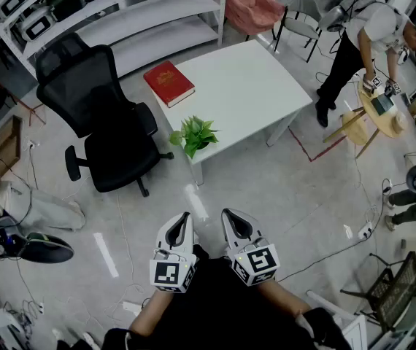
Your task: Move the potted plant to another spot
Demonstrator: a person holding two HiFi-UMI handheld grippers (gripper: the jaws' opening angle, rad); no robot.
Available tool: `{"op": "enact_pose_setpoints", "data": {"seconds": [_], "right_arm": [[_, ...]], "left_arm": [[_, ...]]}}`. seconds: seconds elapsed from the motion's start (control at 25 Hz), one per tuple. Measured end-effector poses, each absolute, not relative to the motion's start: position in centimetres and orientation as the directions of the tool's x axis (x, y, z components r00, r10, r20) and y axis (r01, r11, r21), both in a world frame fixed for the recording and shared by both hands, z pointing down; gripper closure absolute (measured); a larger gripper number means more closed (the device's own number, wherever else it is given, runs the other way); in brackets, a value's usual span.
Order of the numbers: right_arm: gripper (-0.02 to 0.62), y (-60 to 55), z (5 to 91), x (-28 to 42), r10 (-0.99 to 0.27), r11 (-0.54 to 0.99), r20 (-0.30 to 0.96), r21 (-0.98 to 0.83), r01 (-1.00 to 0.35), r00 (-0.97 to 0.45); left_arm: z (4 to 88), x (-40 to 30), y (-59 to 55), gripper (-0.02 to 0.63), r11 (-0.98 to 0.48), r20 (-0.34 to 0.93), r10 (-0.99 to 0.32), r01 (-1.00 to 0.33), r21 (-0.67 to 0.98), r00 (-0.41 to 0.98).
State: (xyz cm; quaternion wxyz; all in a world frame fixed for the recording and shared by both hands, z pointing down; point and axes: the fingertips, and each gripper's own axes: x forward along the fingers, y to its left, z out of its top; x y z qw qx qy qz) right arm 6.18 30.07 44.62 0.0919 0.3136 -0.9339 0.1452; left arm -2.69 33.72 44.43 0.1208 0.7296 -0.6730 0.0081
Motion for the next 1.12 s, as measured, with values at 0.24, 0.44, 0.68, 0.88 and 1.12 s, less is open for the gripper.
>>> {"op": "enact_pose_setpoints", "data": {"seconds": [0.24,0.44,0.68,0.88,1.12], "right_arm": [[0.584,29.8,44.8,5.9,-0.563,0.757,0.265,-0.215,-0.617,-0.783],[0.584,29.9,45.1,5.1,-0.562,0.754,0.276,-0.215,-0.62,-0.779],[0.584,29.3,45.6,3.9,-0.584,0.726,0.278,-0.241,-0.644,-0.762],[0.583,28.8,45.5,2.6,-0.612,0.698,0.276,-0.251,-0.67,-0.741],[0.583,28.5,46.7,0.8,-0.643,0.662,0.307,-0.237,-0.711,-0.702]], "left_arm": [[44.7,-3.1,33.4,0.588,-0.08,0.175,-0.979,-0.984,0.161,0.108],[44.8,-3.7,33.3,0.588,-0.09,0.18,-0.976,-0.982,0.166,0.12],[45.1,-5.3,33.2,0.588,-0.098,0.181,-0.975,-0.98,0.173,0.129],[45.2,-6.9,33.4,0.588,-0.109,0.186,-0.972,-0.977,0.186,0.144],[45.5,-9.5,33.6,0.588,-0.135,0.188,-0.967,-0.97,0.202,0.173]]}}
